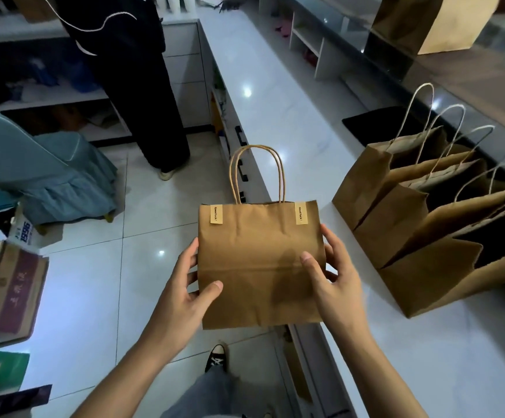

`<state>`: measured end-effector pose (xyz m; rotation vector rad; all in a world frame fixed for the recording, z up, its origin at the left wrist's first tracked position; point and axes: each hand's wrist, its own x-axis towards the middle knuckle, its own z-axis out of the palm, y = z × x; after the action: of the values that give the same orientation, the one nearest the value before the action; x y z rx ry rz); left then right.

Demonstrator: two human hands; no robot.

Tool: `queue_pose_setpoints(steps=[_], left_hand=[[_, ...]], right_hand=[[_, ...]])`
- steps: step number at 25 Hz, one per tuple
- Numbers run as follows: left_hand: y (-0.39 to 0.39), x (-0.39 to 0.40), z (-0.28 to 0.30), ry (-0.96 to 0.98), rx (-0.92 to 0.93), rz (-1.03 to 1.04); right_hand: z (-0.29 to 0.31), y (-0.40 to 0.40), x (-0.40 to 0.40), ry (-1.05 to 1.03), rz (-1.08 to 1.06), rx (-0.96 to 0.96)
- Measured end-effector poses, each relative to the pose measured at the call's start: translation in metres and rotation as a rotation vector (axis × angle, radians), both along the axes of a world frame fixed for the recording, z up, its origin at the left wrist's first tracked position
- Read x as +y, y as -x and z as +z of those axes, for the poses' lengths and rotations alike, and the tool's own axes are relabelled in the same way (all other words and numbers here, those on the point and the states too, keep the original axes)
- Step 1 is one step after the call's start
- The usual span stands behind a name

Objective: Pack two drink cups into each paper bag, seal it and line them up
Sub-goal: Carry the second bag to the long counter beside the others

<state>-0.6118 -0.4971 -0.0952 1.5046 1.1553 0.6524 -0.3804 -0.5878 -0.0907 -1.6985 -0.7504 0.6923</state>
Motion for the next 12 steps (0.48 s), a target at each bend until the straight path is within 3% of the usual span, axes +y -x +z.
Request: queue_pose_setpoints(steps=[12], left_hand=[[0.007,0.164,0.007,-0.023,-0.041,-0.121]], right_hand=[[0.015,0.026,0.138,0.01,-0.157,-0.005]])
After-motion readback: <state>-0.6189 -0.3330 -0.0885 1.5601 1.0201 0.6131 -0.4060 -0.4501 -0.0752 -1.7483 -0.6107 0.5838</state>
